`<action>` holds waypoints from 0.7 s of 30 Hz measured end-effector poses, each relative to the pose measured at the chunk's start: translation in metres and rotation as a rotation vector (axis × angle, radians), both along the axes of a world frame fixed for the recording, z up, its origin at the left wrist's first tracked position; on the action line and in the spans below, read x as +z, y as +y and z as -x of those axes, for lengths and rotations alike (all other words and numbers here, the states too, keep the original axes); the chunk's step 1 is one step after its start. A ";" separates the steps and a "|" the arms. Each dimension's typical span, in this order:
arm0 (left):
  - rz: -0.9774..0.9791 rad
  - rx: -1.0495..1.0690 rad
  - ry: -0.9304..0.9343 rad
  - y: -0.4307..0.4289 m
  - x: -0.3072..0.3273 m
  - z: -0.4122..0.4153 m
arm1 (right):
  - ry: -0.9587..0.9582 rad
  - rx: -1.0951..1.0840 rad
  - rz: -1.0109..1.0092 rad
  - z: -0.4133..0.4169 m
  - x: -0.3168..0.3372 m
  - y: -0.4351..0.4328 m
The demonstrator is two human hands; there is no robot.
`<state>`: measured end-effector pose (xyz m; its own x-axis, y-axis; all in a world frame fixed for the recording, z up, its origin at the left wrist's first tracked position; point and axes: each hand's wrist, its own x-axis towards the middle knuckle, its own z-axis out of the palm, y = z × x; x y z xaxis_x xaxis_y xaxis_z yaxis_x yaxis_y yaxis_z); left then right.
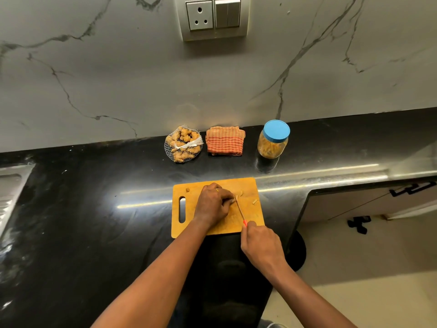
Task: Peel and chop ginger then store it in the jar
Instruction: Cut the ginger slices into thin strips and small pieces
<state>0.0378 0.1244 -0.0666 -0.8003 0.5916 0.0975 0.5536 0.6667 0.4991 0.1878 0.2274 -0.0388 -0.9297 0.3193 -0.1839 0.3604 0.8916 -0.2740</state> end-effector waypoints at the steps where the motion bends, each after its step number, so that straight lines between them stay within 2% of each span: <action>1: -0.007 0.004 -0.003 0.000 0.001 -0.001 | 0.003 0.002 -0.003 0.002 0.001 -0.001; 8: -0.060 0.114 -0.116 0.000 0.001 -0.002 | 0.002 0.004 -0.011 0.010 0.000 0.000; 21: -0.078 0.095 -0.187 0.002 0.003 0.005 | -0.036 0.065 -0.030 0.021 -0.002 0.004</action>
